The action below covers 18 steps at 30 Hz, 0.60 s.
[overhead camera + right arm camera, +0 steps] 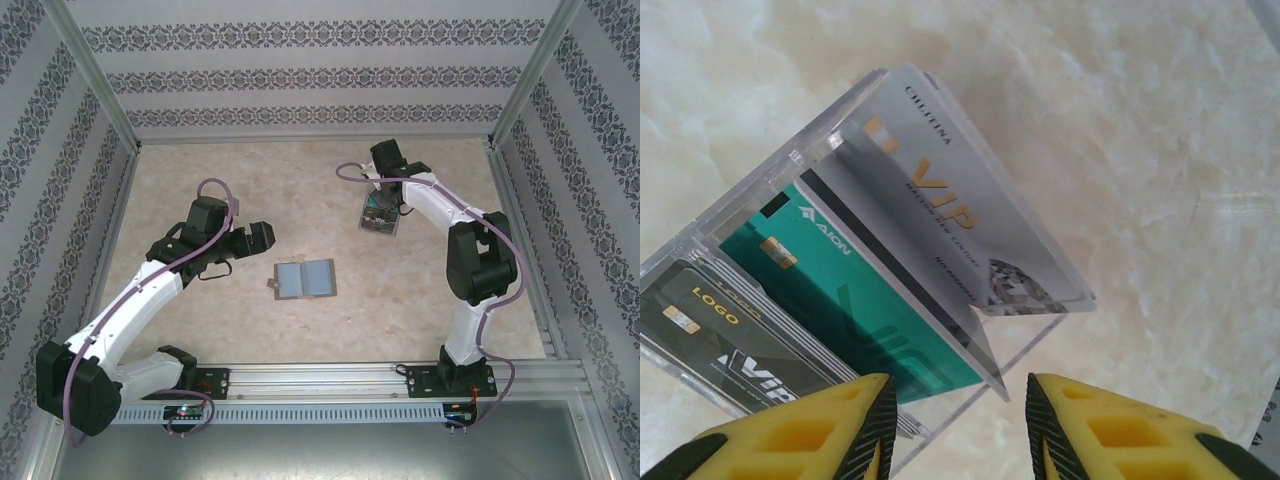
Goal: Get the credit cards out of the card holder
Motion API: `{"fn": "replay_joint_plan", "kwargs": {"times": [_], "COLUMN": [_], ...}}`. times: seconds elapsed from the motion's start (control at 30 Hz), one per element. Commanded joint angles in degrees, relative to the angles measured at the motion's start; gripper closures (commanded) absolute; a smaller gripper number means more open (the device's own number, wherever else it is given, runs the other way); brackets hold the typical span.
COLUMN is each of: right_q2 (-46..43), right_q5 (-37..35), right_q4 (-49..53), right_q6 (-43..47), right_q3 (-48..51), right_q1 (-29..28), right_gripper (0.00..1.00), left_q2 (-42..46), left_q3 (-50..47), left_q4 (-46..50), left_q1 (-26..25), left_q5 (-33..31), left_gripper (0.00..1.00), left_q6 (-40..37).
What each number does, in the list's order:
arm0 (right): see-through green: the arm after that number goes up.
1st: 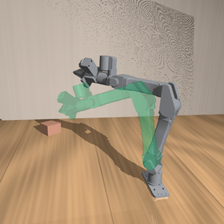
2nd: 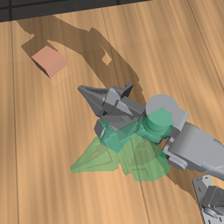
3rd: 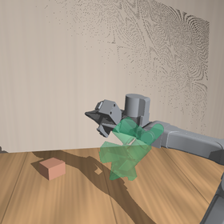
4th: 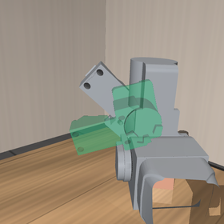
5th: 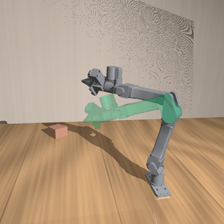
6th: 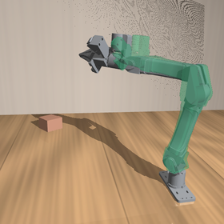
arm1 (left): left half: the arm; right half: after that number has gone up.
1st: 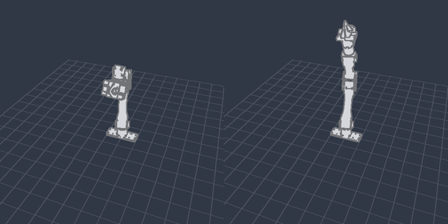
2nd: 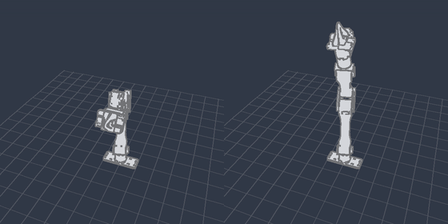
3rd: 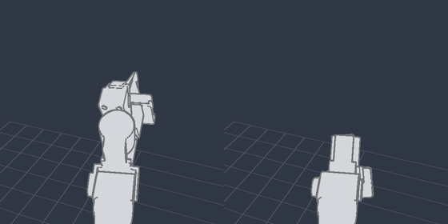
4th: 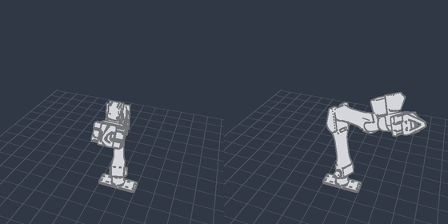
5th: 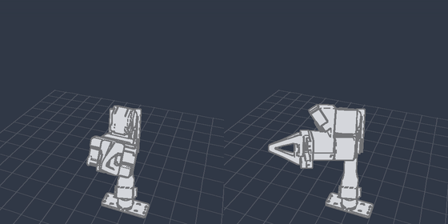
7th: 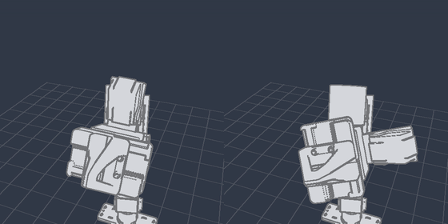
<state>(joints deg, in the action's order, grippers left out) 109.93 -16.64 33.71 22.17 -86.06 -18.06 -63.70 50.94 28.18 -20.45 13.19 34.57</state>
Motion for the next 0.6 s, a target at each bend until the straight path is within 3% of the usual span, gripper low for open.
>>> {"fn": "replay_joint_plan", "kwargs": {"times": [0.0, 0.33, 0.57], "right_q2": [2.15, 7.49, 7.90], "right_q5": [-4.37, -11.42, -11.09], "right_q4": [0.84, 1.62, 2.49], "right_q6": [-2.01, -4.40, -6.46], "right_q3": [-2.75, -8.82, -9.81], "right_q1": [-0.50, 0.17, 1.25], "right_gripper": [0.59, 0.59, 0.59], "left_q2": [1.65, 1.82, 1.37], "left_q3": [-0.40, 0.12, 0.30], "left_q4": [2.39, 3.01, 2.85], "left_q1": [0.69, 0.71, 0.68], "left_q5": [-0.79, -1.36, -1.38], "left_gripper": [0.00, 0.00, 0.00], "left_q6": [0.48, 0.21, 0.26]}}
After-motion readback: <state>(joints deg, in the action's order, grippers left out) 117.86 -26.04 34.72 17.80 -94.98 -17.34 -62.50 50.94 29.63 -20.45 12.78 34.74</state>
